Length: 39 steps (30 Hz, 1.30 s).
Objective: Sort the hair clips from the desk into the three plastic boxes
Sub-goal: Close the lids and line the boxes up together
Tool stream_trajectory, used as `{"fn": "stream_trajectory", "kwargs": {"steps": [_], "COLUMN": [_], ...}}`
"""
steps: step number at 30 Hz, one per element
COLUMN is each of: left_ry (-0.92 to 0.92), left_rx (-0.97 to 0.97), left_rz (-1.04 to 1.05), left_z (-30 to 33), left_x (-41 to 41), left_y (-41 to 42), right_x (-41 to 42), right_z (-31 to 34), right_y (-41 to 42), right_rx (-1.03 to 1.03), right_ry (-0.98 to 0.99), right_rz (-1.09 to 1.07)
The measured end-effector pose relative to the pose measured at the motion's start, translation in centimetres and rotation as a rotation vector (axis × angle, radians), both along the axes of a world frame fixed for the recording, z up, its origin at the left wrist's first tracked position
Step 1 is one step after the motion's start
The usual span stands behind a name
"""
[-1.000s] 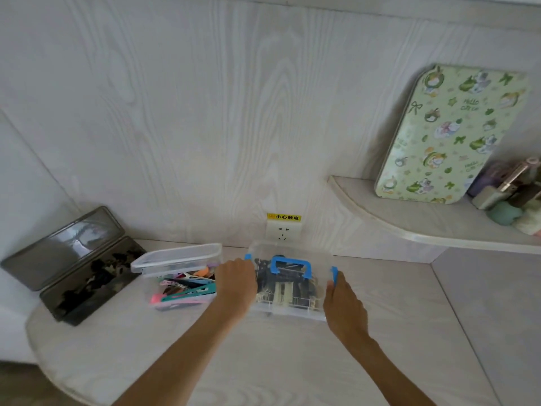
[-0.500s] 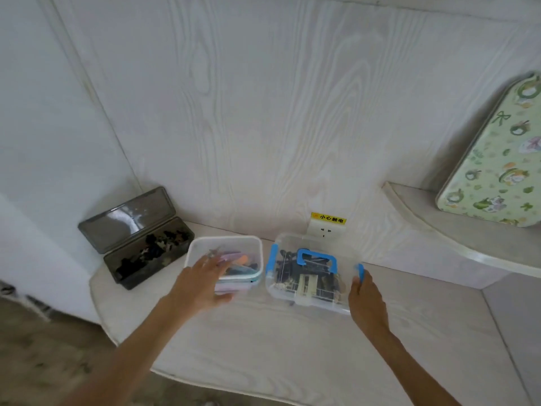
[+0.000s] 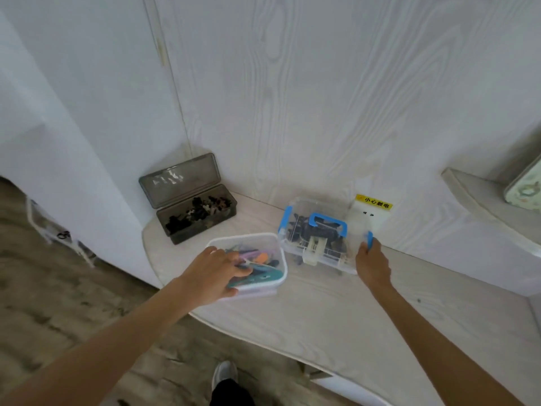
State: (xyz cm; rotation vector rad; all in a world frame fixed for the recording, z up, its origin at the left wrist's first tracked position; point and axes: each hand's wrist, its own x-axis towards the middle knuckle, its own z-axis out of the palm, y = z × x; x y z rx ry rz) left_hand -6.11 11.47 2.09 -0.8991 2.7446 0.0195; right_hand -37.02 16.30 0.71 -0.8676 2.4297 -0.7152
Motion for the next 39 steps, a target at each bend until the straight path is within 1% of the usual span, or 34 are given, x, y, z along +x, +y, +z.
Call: {"fn": "stream_trajectory", "kwargs": {"steps": [2, 3, 5, 7, 9, 11, 14, 18, 20, 21, 23, 25, 26, 28, 30, 31, 32, 34, 36, 39], "left_ry": [-0.038, -0.03, 0.033, 0.012, 0.036, 0.048, 0.069, 0.103, 0.115, 0.113, 0.109, 0.089, 0.062, 0.005, 0.012, 0.029, 0.048, 0.119, 0.173, 0.174], "left_rx": [0.001, 0.003, 0.091, 0.215, 0.246, 0.28, 0.284, 0.316, 0.348, 0.356, 0.347, 0.26, 0.189, 0.069, -0.072, -0.134, -0.178, -0.225, -0.257, -0.275], "left_rz": [0.007, -0.002, -0.024, 0.018, -0.041, -0.095, -0.128, -0.111, -0.099, -0.088, -0.078, -0.121, -0.16, -0.208, -0.245, -0.257, -0.255, -0.249, -0.248, -0.241], "left_z": [-0.1, -0.2, -0.9, -1.1, -0.7, -0.9, -0.7, -0.4, -0.4, -0.6, -1.0, -1.4, -1.7, -2.3, -3.3, -3.8, -4.3, -5.3, -5.7, -6.2], "left_x": [0.9, 1.2, 1.7, 1.8, 1.1, 0.1, -1.5, -3.4, -4.0, -4.0, -4.0, -3.7, -3.5, -2.9, -2.5, -2.4, -2.3, -2.3, -2.5, -2.5], "left_y": [0.8, 1.2, 2.1, 3.0, 3.3, 3.1, 2.2, 1.3, 0.8, 0.5, 0.4, 0.4, 0.4, 0.8, 1.0, 1.2, 1.4, 1.7, 1.8, 1.7], "right_x": [0.8, 1.2, 2.2, 3.4, 4.7, 5.5, 6.6, 7.4, 7.2, 7.1, 6.8, 7.0, 7.0, 7.1, 6.4, 6.1, 5.8, 5.5, 5.7, 5.8], "right_z": [0.3, 0.4, 0.7, 1.1, 1.5, 1.6, 1.2, 1.0, 1.3, 1.5, 1.7, 1.3, 0.6, -1.0, -2.8, -3.5, -4.0, -4.5, -4.7, -4.8], "right_y": [-0.8, -1.2, -2.2, -3.2, -4.4, -5.9, -7.3, -7.9, -8.1, -7.8, -6.1, -2.6, -0.6, 2.9, 4.6, 4.9, 5.0, 5.1, 5.0, 4.9], "right_rx": [-0.008, -0.011, -0.032, -0.089, -0.107, -0.081, -0.054, -0.038, -0.014, -0.024, -0.131, -0.253, -0.277, -0.238, -0.116, -0.05, -0.008, 0.015, 0.024, 0.005], "right_ry": [-0.032, -0.052, -0.129, -0.305, -0.459, -0.477, -0.439, -0.463, -0.439, -0.4, -0.309, -0.171, -0.059, 0.191, 0.436, 0.549, 0.636, 0.723, 0.746, 0.763], "right_rz": [0.018, 0.025, 0.028, 0.01, -0.002, 0.022, 0.041, 0.115, 0.143, 0.143, 0.135, 0.178, 0.266, 0.579, 0.916, 1.034, 1.099, 1.109, 1.091, 1.096]}}
